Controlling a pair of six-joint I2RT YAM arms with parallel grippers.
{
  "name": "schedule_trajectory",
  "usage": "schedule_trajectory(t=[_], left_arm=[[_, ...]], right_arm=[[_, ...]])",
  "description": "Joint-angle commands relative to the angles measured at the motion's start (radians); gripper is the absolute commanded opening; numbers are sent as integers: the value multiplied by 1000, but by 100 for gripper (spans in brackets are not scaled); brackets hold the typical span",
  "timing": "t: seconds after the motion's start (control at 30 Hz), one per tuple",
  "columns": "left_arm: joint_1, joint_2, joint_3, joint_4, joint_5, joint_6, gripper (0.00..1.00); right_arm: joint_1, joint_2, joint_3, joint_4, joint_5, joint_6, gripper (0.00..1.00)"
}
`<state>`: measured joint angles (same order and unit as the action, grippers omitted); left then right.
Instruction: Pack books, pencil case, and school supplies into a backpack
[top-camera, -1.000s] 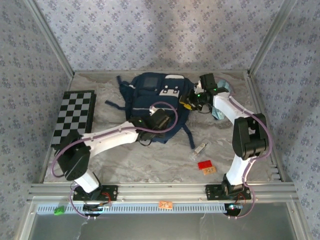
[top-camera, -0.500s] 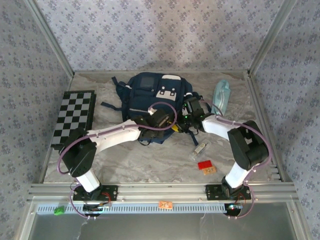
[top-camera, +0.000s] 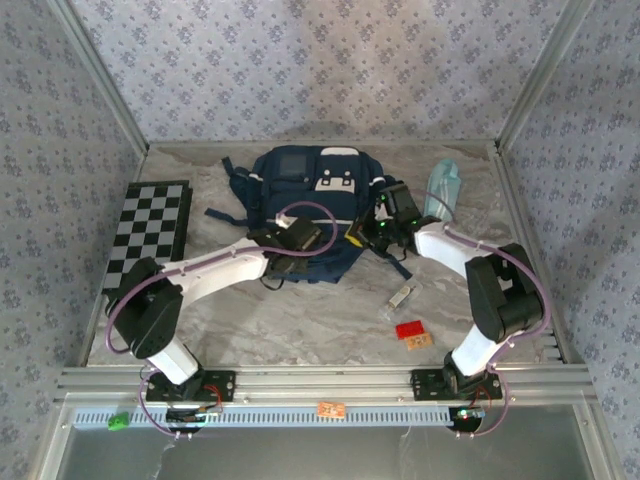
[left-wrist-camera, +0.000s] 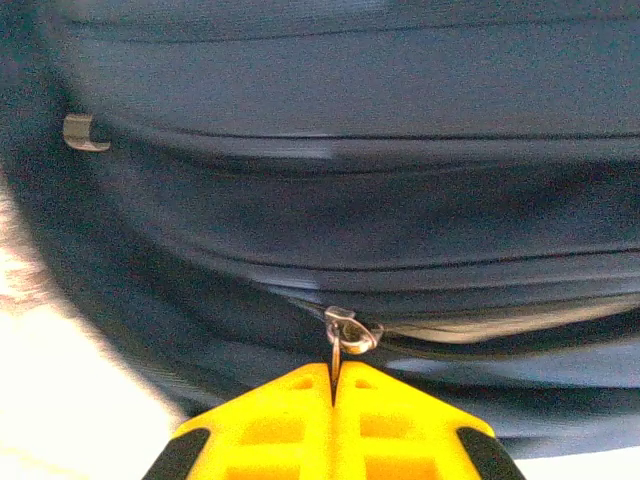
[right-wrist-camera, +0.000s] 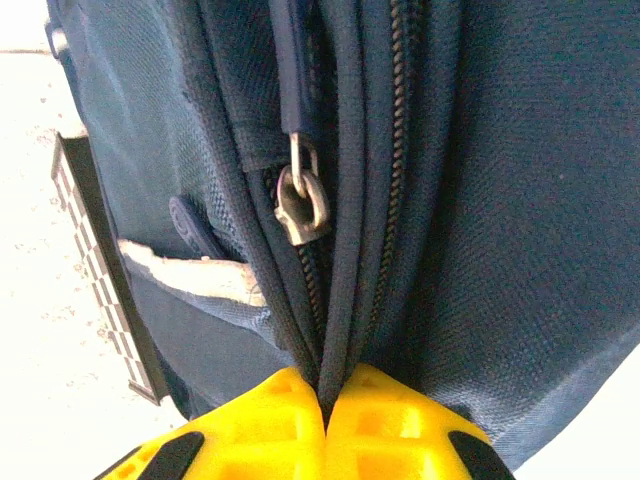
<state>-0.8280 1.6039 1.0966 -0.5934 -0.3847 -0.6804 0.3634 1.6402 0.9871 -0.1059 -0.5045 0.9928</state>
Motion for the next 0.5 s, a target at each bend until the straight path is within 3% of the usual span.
schedule_trajectory(t=[0.0,0.17,0.3,0.4,0.47], left_arm=[[76,-45,-35,-159,-144,30,0],[174,-23,-80,-71,-214,55,0],[241,-40,-134,222,-260,146,0],[312,-73,-171,457,-164,247,0],[326,-75,-160,526,-173,306,0]], right_arm=[[-124,-31,117,-172,-38,-167,0],[-226,-13,238,-273,-132,-259,0],[-247,3,292,-345,-182,-326,0],[-252,11,323,-425,-180,-386,0],[-259,1,306,-407,-171,-380,0]])
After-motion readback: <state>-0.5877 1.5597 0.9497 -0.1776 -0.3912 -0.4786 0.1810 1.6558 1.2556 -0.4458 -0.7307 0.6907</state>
